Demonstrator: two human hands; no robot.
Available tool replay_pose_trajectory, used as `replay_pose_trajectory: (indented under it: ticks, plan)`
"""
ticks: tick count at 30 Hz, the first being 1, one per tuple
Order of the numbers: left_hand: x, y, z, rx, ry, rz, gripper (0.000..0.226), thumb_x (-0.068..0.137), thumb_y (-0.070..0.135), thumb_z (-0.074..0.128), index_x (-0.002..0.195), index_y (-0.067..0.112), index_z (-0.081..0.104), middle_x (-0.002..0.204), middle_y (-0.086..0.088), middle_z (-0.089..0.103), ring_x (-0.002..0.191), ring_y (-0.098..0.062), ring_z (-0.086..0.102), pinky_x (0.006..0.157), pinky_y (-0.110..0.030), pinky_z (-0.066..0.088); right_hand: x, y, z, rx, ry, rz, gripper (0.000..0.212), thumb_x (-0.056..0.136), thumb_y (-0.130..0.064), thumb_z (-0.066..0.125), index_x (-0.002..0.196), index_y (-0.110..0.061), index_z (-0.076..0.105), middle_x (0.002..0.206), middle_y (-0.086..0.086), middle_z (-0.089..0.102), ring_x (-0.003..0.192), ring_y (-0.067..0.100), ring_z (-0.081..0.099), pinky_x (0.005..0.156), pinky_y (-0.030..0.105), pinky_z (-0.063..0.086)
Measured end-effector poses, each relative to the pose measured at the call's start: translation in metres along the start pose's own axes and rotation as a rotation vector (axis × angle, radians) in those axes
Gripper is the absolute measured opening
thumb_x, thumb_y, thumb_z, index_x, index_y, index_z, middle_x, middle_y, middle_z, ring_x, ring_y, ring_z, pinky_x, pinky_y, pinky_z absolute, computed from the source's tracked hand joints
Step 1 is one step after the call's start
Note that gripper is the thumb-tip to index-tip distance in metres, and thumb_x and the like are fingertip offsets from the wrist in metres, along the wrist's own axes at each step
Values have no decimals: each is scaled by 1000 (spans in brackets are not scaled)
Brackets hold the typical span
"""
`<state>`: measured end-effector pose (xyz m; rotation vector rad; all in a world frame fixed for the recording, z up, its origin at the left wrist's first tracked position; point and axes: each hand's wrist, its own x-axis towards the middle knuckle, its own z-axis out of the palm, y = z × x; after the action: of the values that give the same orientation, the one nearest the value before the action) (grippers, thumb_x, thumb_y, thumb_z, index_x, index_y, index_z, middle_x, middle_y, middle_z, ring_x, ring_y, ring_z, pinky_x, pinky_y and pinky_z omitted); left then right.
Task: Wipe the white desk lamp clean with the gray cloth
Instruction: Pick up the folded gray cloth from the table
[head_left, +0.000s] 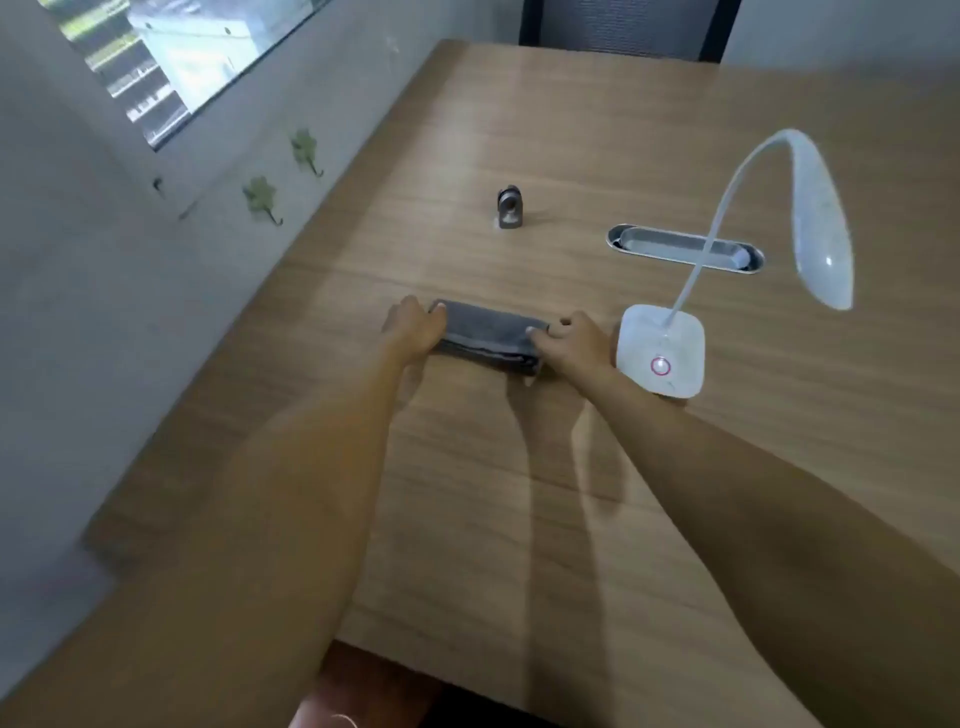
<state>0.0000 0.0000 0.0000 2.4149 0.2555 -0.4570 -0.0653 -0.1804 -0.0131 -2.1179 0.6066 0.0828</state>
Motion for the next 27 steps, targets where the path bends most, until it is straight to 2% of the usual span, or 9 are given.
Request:
replay_pose_trajectory:
  ticks: [5, 8, 11, 13, 15, 18, 21, 24, 27]
  plan:
    - [0, 1, 13, -173, 33, -108, 55, 100, 28, 42, 146, -1, 31, 151, -20, 38, 135, -36, 41, 106, -37, 38, 14, -4, 12, 98, -52, 143, 43, 75, -29, 72, 51, -18, 37, 53, -2, 40, 49, 12, 39, 45, 25, 28]
    - [8, -1, 16, -233, 34, -146, 47, 97, 21, 47, 135, -6, 47, 137, -25, 53, 123, -40, 52, 97, -40, 45, 19, -6, 16, 104, -76, 235, 20, 69, -21, 74, 64, -11, 58, 61, 4, 53, 61, 20, 54, 51, 29, 38]
    - [12, -3, 13, -334, 3, -173, 41, 89, 13, 53, 123, -8, 58, 127, -28, 61, 118, -41, 59, 92, -43, 51, 25, -5, 18, 211, -97, 327, 26, 67, -14, 74, 88, -2, 64, 75, 13, 60, 70, 28, 59, 50, 29, 42]
    - [16, -3, 12, -424, -17, -200, 41, 86, 13, 56, 122, -6, 59, 127, -26, 61, 108, -38, 64, 86, -42, 54, 28, -4, 17, 292, -102, 370, 18, 68, -8, 73, 78, -2, 60, 66, 13, 55, 61, 27, 54, 46, 29, 40]
    - [16, -2, 10, -521, -41, -236, 36, 87, 13, 57, 119, -3, 59, 121, -23, 64, 76, -27, 62, 67, -34, 52, 28, -4, 14, 358, -107, 410, 20, 70, -4, 70, 64, -6, 52, 58, 10, 48, 51, 23, 47, 42, 27, 36]
    - [16, 0, 5, -591, -91, -279, 12, 84, 14, 62, 90, 5, 55, 80, -12, 57, 58, -18, 46, 48, -26, 39, 24, -4, 7, 417, -117, 433, 23, 72, -7, 67, 60, -9, 48, 58, 9, 45, 48, 20, 42, 42, 28, 35]
    - [11, 6, -2, -635, -153, -270, 14, 80, 17, 65, 88, 10, 55, 70, -3, 54, 60, -17, 50, 51, -27, 41, 20, -5, 0, 467, -153, 424, 15, 73, -13, 64, 69, -7, 51, 65, 11, 49, 49, 22, 45, 48, 32, 41]
    - [8, 16, -5, -658, -176, -241, 18, 82, 19, 63, 97, 13, 55, 87, -3, 56, 78, -17, 54, 65, -26, 46, 12, -8, -13, 605, -111, 404, 13, 73, -6, 62, 71, -11, 51, 69, 8, 48, 55, 20, 45, 58, 31, 43]
    - [1, 28, -3, -590, -244, -191, 27, 83, 23, 63, 106, 14, 53, 89, 0, 54, 89, -17, 53, 74, -29, 42, 2, -5, -34, 731, -78, 367, 19, 78, -1, 59, 74, -17, 48, 69, 6, 48, 53, 18, 43, 51, 27, 47]
